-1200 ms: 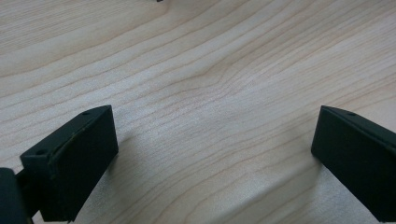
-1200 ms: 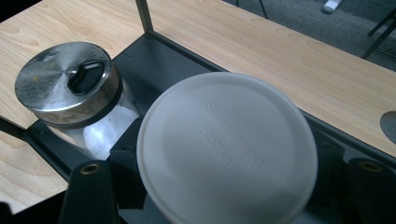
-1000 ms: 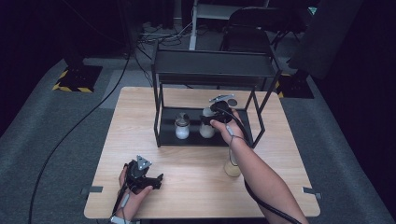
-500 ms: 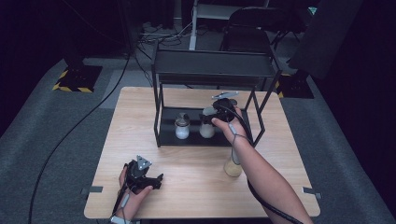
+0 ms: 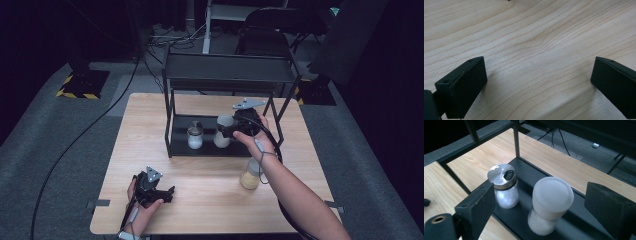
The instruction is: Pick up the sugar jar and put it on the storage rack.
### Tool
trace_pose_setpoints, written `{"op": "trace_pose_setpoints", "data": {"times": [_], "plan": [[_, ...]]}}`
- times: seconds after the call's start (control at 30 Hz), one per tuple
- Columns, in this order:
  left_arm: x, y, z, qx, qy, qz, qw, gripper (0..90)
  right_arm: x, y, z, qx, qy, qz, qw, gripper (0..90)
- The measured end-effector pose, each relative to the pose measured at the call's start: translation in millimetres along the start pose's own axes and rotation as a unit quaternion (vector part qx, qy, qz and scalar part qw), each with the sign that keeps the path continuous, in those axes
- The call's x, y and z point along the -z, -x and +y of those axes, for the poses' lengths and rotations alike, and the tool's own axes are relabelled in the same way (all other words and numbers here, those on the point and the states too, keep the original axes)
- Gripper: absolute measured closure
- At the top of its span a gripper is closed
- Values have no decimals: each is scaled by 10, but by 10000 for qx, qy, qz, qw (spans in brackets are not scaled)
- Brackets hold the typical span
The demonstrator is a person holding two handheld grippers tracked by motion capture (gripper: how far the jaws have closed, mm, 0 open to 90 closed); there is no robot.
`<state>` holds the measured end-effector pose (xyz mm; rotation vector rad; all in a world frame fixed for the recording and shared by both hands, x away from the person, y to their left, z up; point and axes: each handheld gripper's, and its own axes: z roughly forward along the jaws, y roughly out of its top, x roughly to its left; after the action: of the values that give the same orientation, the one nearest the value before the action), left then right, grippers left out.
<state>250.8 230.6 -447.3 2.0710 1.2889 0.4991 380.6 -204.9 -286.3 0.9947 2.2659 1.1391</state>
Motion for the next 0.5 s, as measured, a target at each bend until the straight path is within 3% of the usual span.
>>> {"op": "trace_pose_setpoints", "data": {"times": [0.5], "plan": [[2,2,0,-3,-5,6,10000,5,422,-151,-251,260,196,73,9994,60]]}}
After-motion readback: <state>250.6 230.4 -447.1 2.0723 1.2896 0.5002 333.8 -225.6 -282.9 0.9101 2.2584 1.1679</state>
